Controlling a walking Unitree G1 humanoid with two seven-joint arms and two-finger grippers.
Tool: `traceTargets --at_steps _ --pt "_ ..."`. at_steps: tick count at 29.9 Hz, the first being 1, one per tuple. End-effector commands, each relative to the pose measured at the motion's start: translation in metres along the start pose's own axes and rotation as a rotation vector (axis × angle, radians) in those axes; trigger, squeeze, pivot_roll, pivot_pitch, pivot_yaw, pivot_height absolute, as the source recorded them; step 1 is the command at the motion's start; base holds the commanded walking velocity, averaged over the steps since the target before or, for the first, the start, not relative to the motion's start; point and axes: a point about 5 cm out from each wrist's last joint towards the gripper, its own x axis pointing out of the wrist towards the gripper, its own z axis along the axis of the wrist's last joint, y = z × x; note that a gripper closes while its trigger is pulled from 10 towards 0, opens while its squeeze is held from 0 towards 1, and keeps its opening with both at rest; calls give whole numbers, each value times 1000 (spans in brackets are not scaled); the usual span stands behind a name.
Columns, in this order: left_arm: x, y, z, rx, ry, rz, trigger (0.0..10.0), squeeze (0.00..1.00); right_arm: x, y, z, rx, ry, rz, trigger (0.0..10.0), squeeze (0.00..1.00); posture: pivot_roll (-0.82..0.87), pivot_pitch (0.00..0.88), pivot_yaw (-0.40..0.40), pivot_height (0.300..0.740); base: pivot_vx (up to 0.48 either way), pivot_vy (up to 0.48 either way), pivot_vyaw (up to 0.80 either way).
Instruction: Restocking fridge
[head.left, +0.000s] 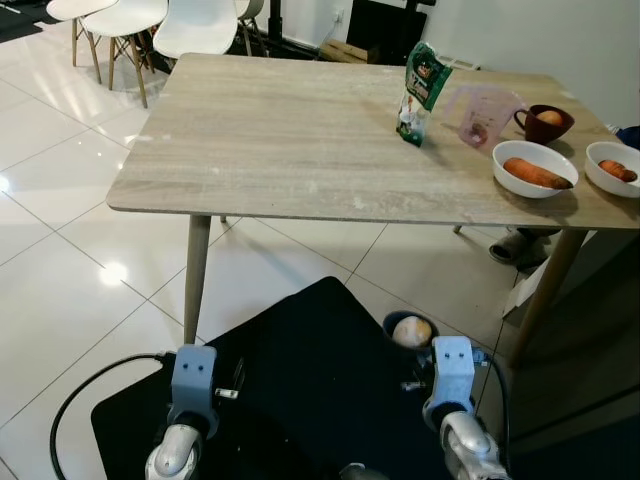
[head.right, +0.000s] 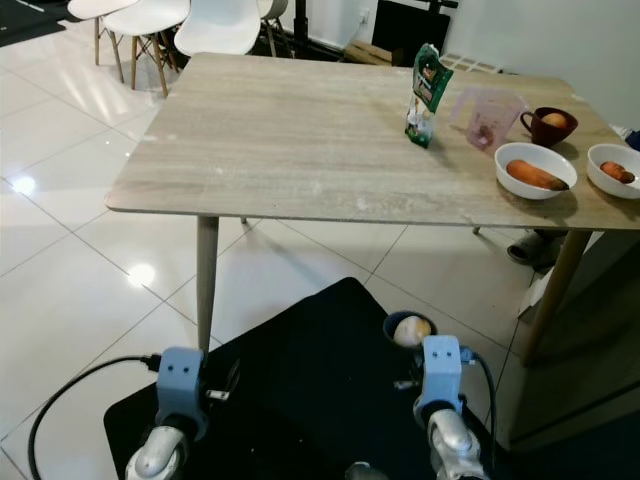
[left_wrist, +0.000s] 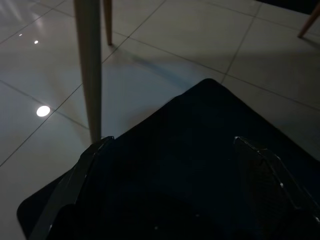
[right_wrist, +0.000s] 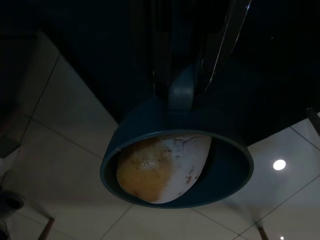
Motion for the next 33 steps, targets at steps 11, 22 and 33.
traceTargets --at_steps 11,22,33 --pt "-4 -3 -10 -9 14 9 10000 0 -3 6 -5 27 2 24 10000 0 -74 65 -58 736 0 0 0" --pt "-3 -9 -10 7 -12 -20 10000 0 -6 1 -14 12 57 -43 10000 0 -73 62 -54 736 0 0 0" --pt "0 -7 -8 20 -23 -21 10000 0 -6 -3 -12 64 43 -59 10000 0 -71 67 -52 736 0 0 -478"
